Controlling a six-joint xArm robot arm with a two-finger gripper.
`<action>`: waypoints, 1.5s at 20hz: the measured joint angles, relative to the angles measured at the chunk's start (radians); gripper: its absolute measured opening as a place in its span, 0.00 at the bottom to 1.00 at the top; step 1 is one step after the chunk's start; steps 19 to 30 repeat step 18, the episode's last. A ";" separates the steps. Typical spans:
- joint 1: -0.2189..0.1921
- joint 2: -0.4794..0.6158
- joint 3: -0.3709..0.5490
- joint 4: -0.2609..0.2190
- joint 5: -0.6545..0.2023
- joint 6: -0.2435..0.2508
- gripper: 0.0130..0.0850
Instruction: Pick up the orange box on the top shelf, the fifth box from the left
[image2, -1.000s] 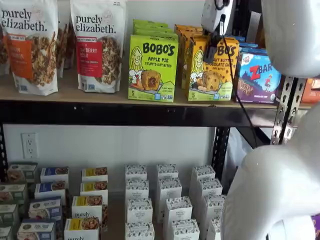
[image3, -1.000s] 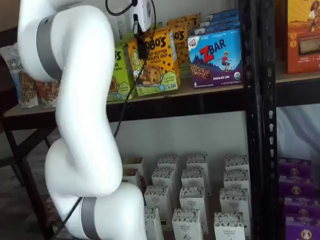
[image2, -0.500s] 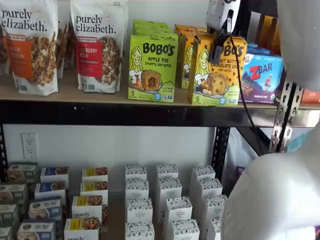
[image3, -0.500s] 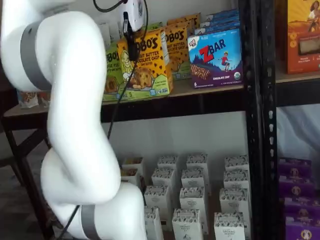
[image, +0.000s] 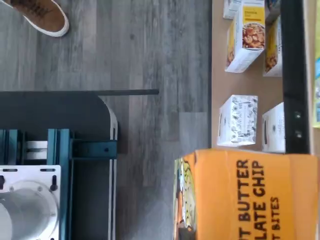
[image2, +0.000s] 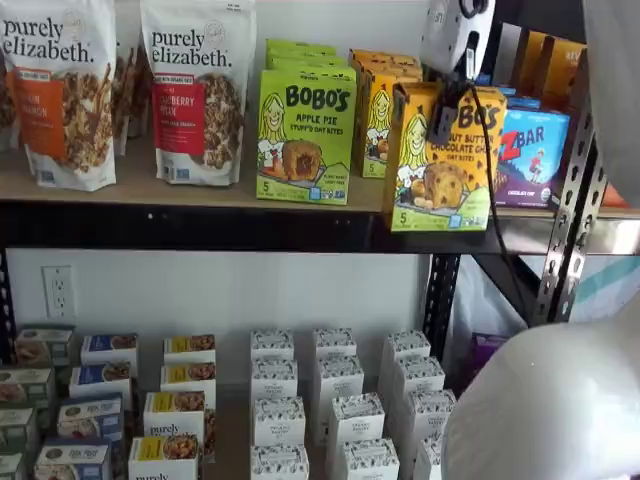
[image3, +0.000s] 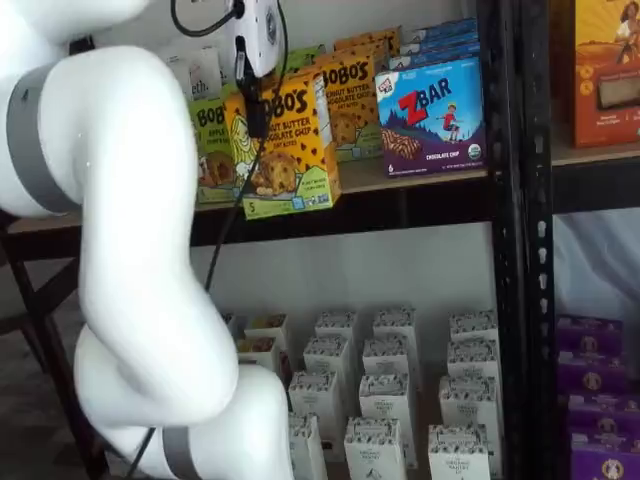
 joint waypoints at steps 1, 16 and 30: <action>0.001 -0.011 0.010 0.001 -0.001 0.001 0.28; 0.008 -0.132 0.136 0.019 -0.002 0.013 0.28; 0.010 -0.142 0.147 0.020 -0.006 0.015 0.28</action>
